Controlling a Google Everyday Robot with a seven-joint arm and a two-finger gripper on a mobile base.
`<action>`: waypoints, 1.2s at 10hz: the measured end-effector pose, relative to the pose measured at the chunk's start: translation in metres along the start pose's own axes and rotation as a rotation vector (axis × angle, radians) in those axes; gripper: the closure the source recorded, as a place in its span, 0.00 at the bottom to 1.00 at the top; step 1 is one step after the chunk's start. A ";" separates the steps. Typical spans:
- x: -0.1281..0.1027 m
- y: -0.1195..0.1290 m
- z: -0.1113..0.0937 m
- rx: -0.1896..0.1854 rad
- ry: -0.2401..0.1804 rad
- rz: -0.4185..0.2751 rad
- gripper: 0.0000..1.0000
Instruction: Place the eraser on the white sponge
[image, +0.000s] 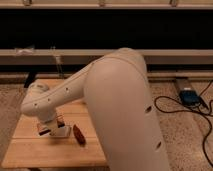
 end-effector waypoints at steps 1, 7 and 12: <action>0.003 0.001 0.002 -0.006 -0.004 0.011 1.00; 0.014 -0.003 0.019 -0.042 -0.005 0.051 0.78; 0.016 0.009 0.034 -0.077 0.000 0.052 0.26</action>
